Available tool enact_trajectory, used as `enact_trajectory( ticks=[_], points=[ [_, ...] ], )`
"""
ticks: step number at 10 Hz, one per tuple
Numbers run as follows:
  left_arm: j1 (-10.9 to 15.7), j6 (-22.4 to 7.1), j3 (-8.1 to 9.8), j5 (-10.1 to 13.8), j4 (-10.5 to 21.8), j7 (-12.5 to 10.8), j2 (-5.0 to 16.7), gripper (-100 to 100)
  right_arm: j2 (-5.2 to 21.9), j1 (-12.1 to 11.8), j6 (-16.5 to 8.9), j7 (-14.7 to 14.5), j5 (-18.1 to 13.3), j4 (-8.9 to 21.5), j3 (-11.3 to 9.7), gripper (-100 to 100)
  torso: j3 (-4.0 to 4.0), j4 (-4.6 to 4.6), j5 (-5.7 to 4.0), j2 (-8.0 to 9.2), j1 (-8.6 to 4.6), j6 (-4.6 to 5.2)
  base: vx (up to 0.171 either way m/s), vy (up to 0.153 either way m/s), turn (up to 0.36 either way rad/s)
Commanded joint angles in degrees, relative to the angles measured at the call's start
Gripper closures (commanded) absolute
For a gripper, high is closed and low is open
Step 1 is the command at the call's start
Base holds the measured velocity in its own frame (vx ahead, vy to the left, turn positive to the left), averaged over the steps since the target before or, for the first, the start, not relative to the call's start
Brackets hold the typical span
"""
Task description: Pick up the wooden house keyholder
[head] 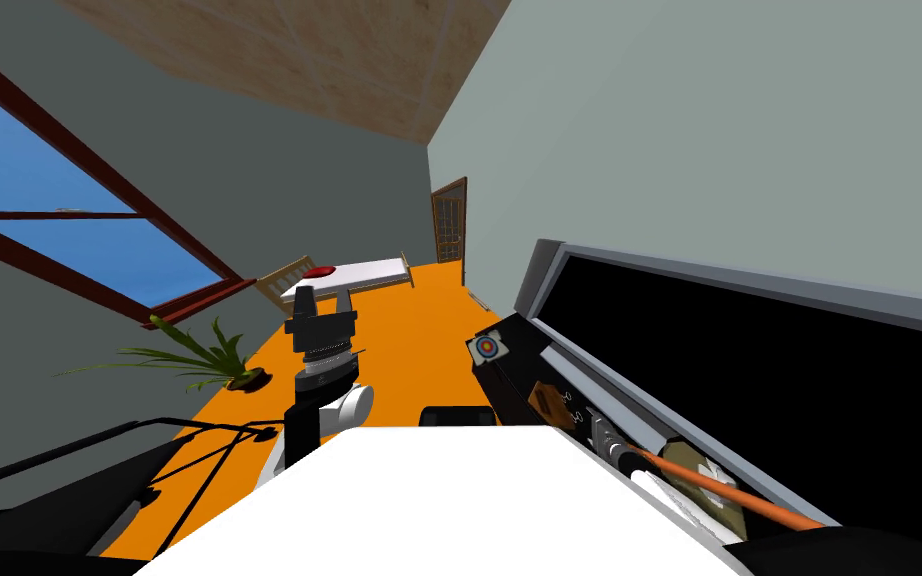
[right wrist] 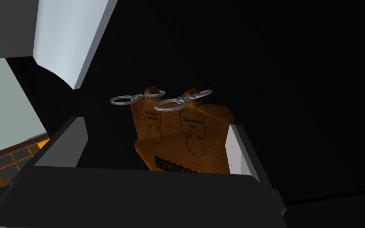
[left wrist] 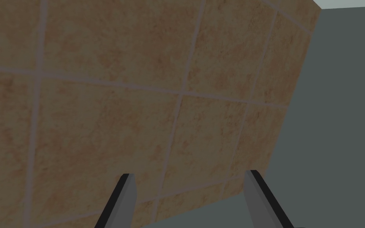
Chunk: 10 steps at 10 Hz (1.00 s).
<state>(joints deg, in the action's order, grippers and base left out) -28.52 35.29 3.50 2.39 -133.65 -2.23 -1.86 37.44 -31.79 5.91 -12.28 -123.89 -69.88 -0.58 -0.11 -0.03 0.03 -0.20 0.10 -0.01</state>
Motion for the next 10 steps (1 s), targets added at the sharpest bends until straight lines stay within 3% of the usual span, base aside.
enact_trajectory(
  ticks=[1,6,7,9,10],
  points=[
    [0.00,0.00,0.00,0.00,0.00,0.00,0.00,0,-0.03,0.09,-0.39,-0.22,-2.69,1.13,-0.14,-100,0.00,0.00,0.00,0.00,0.00,0.00,0.044,0.016,0.044],
    [0.00,0.00,0.00,0.00,0.00,0.00,0.00,0,0.31,0.89,-1.16,-0.78,-11.24,6.58,-0.32,-100,0.02,0.00,0.00,0.05,0.01,0.02,0.042,0.021,0.066],
    [0.00,0.00,0.00,0.00,0.00,0.00,0.00,0,0.31,0.89,-1.16,-0.78,-11.24,6.58,-0.32,-100,0.03,0.01,0.00,0.05,0.01,0.02,0.034,0.018,0.032],
    [0.00,0.00,0.00,0.00,0.00,0.00,0.00,0,0.16,1.29,-1.38,-1.00,-15.30,9.43,-0.61,-100,0.03,0.01,0.00,0.05,0.00,0.02,0.053,0.018,0.079],
    [0.00,0.00,0.00,0.00,0.00,0.00,0.00,0,0.16,1.29,-1.38,-1.00,-15.30,9.43,-0.61,-100,-0.01,-0.01,0.00,-0.01,-0.01,0.01,0.051,0.014,0.038]
  ],
)
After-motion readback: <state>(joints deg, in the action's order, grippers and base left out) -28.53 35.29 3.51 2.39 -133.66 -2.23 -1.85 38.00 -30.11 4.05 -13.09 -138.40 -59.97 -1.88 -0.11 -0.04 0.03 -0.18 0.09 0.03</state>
